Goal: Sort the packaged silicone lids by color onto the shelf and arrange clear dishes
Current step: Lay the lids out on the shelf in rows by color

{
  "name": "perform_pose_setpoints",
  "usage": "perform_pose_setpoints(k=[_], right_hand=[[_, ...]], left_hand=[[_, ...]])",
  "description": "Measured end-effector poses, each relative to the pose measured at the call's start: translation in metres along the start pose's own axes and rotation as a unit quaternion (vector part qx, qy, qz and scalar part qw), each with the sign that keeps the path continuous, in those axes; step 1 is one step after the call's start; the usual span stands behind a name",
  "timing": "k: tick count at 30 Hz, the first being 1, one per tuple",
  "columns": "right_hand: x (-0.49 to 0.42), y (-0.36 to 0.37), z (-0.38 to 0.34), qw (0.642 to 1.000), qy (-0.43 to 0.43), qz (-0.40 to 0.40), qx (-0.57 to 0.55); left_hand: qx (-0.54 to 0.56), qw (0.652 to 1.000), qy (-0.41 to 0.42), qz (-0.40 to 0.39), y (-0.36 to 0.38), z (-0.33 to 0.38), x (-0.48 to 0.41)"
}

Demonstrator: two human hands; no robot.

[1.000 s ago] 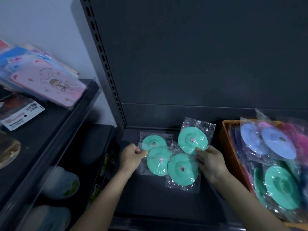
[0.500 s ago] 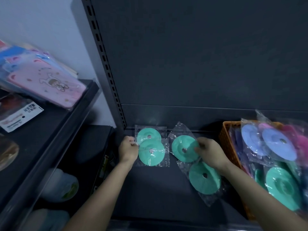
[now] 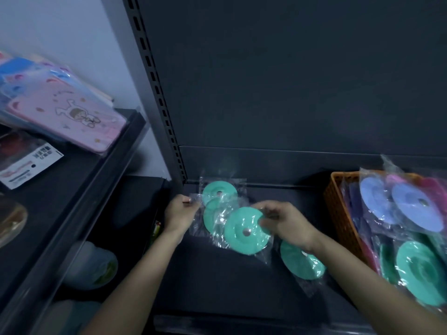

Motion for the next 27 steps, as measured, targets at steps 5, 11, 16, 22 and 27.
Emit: perform_pose_setpoints(k=[5, 11, 16, 22, 27], right_hand=[[-0.013, 0.037, 0.005, 0.997, 0.020, -0.030, 0.066], [-0.028, 0.050, 0.001, 0.972, 0.005, 0.063, 0.226], [-0.026, 0.055, -0.002, 0.953, 0.003, 0.093, 0.289], [0.003, 0.013, 0.017, 0.897, 0.024, 0.173, 0.406], [0.031, -0.014, 0.040, 0.850, 0.151, 0.140, 0.484]], left_hand=[[0.011, 1.000, 0.010, 0.001, -0.009, -0.006, 0.008], [-0.060, 0.997, 0.043, -0.008, -0.012, 0.002, 0.032], [-0.073, 0.996, 0.041, -0.027, -0.013, -0.001, 0.034], [-0.079, 0.996, 0.039, -0.025, -0.015, -0.008, 0.031], [-0.060, 0.997, 0.018, -0.034, -0.016, -0.013, 0.029]])
Point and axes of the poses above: each hand's wrist, its own x-axis away from the middle knuckle, its own y-axis out of the palm, z = x × y, the point moved 5 cm from there along -x, towards the middle knuckle, and after that the axes turned 6 degrees about x, right-handed, at the moved point
